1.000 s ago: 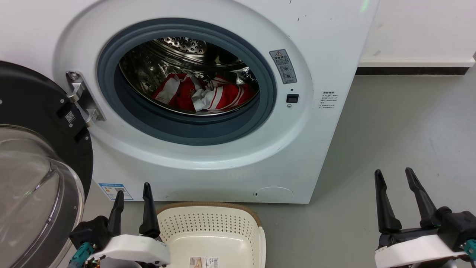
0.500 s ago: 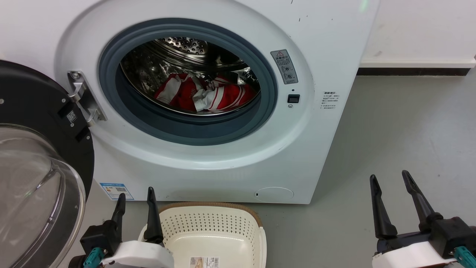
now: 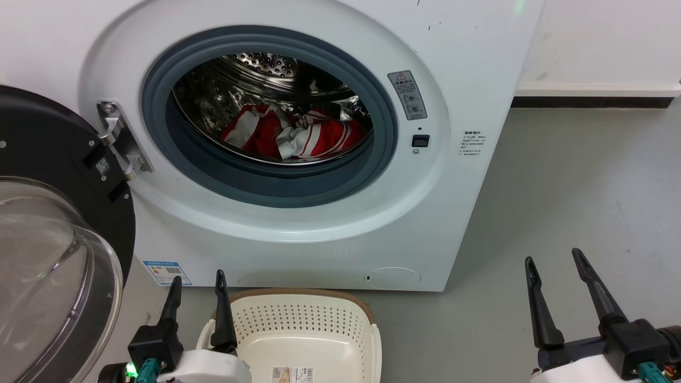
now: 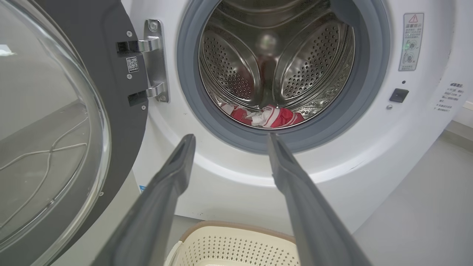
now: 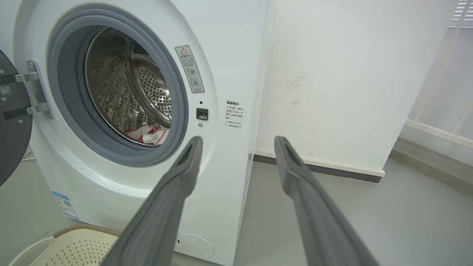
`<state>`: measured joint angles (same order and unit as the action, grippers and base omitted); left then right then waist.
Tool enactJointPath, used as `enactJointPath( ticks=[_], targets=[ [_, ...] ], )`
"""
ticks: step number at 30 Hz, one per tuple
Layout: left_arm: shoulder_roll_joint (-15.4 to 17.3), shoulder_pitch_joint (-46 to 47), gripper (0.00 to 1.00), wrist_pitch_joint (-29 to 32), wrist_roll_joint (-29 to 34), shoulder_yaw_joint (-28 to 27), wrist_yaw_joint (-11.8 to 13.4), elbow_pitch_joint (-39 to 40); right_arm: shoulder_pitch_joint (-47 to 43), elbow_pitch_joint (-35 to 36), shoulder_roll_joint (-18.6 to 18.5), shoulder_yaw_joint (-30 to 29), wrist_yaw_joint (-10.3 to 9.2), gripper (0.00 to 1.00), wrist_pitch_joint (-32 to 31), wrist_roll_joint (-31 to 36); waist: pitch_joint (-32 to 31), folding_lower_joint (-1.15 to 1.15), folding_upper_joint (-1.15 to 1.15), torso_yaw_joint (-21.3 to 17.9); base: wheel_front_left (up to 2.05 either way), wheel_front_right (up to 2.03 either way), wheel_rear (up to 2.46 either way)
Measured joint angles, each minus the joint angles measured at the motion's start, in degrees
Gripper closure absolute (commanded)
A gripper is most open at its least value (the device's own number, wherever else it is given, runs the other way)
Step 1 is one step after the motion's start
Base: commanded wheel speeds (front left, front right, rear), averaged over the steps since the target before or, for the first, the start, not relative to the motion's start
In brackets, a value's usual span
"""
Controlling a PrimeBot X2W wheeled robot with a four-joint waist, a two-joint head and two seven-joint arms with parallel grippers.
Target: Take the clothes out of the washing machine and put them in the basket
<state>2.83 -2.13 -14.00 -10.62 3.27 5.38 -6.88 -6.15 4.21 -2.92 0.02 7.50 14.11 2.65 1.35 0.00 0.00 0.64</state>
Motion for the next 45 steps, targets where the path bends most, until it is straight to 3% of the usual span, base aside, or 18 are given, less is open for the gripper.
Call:
enactJointPath(
  ticks=[8, 42, 45],
  targets=[
    [0.0, -0.3, 0.0, -0.9, 3.1, 0.3, 0.4, -0.5, -0.4, 0.6, 0.0, 0.0, 0.0, 0.0, 0.8, 3.1, 0.1, 0.0, 0.0, 0.0, 0.0, 0.0, 0.0],
    [0.0, 0.0, 0.0, -1.0, 2.4, 0.3, 0.3, -2.5, -0.7, -1.0, 0.0, -0.7, 0.0, 0.0, 1.0, -0.7, 0.4, 0.0, 0.0, -0.3, 0.0, 0.0, 0.0],
    [0.0, 1.7, 0.0, -1.0, 2.5, 0.4, -0.6, -3.4, -0.5, -0.9, 0.0, -0.7, 0.0, 0.0, 1.0, -0.7, 1.1, 0.0, 0.0, -0.4, 0.0, 0.0, 0.0]
  ],
)
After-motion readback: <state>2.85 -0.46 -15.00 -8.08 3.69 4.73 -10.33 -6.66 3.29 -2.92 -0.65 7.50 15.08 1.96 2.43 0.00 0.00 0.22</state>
